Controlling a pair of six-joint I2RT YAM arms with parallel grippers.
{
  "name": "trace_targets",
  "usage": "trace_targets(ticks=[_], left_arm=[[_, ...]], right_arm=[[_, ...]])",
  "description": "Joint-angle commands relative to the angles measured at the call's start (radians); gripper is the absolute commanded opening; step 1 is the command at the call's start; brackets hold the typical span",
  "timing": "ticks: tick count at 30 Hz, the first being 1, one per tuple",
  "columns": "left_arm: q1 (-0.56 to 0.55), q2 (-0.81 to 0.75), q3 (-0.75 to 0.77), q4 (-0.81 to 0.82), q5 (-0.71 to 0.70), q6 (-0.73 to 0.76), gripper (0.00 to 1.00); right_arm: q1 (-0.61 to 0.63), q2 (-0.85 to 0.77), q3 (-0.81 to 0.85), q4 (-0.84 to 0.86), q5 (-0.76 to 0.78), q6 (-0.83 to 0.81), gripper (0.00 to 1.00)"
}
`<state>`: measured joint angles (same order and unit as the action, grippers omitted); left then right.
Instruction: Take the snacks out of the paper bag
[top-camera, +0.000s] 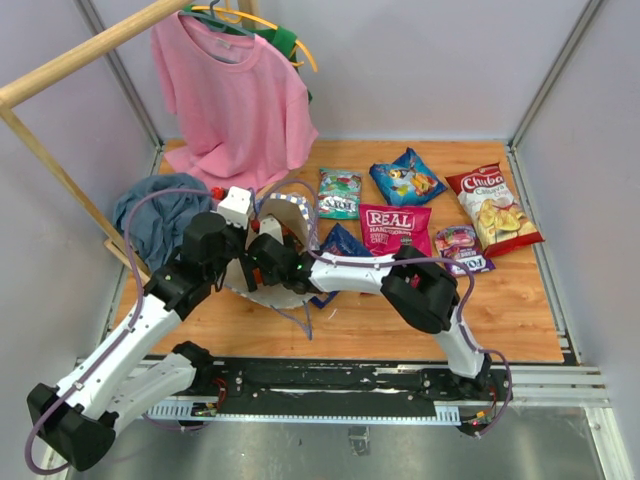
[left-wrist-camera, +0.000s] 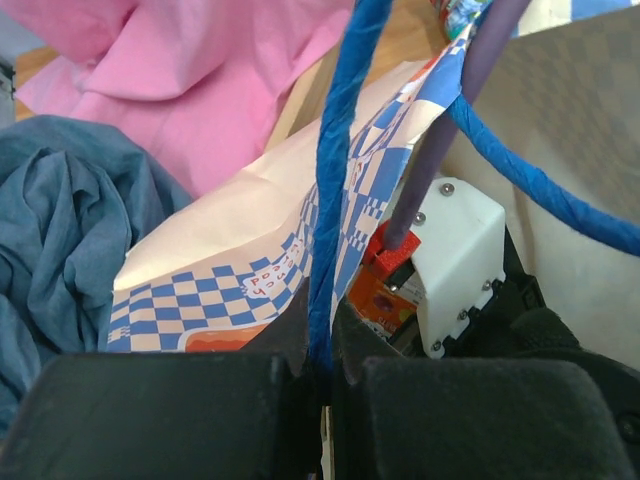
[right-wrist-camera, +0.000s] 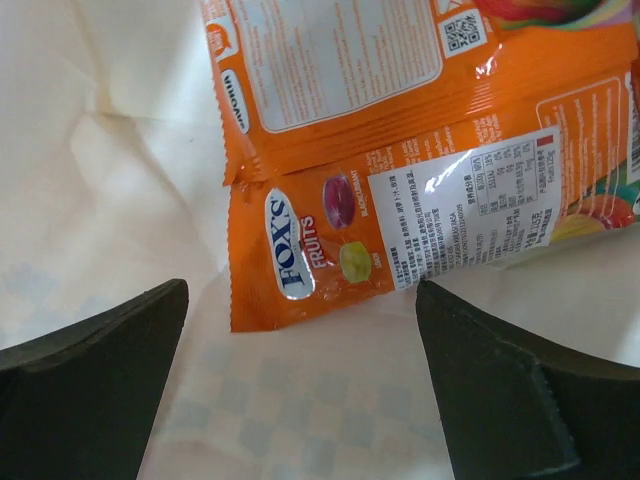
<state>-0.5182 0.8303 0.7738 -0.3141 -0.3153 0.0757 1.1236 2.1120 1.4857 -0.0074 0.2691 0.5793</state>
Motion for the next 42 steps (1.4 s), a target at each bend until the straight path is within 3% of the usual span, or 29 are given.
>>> trace_targets(ticks=[1, 15, 19, 27, 28, 33, 42], left_arm=[[0.006, -0.003, -0.013, 0.013, 0.014, -0.026, 0.0], [0.006, -0.008, -0.022, 0.026, 0.013, -0.022, 0.01], [0.006, -0.006, -0.023, 0.025, 0.013, -0.023, 0.01], [0.006, -0.004, -0.027, 0.03, -0.006, -0.017, 0.01], [0.006, -0.002, -0.026, 0.03, -0.009, -0.017, 0.01], [0.006, 0.001, -0.025, 0.03, -0.025, -0.018, 0.01], [0.006, 0.012, -0.019, 0.025, -0.068, -0.019, 0.0]], right_arm=[[-0.015, 0.037, 0.041, -0.089, -0.002, 0.045, 0.98], [-0.017, 0.219, 0.28, -0.372, 0.145, -0.023, 0.96], [-0.024, 0.22, 0.264, -0.362, 0.125, -0.011, 0.73], [-0.051, 0.147, 0.174, -0.276, 0.04, -0.031, 0.06], [-0.051, 0.122, 0.151, -0.252, 0.026, -0.044, 0.02], [-0.047, -0.061, 0.017, -0.094, -0.079, -0.102, 0.01], [0.006, -0.323, -0.086, 0.024, -0.159, -0.158, 0.01]])
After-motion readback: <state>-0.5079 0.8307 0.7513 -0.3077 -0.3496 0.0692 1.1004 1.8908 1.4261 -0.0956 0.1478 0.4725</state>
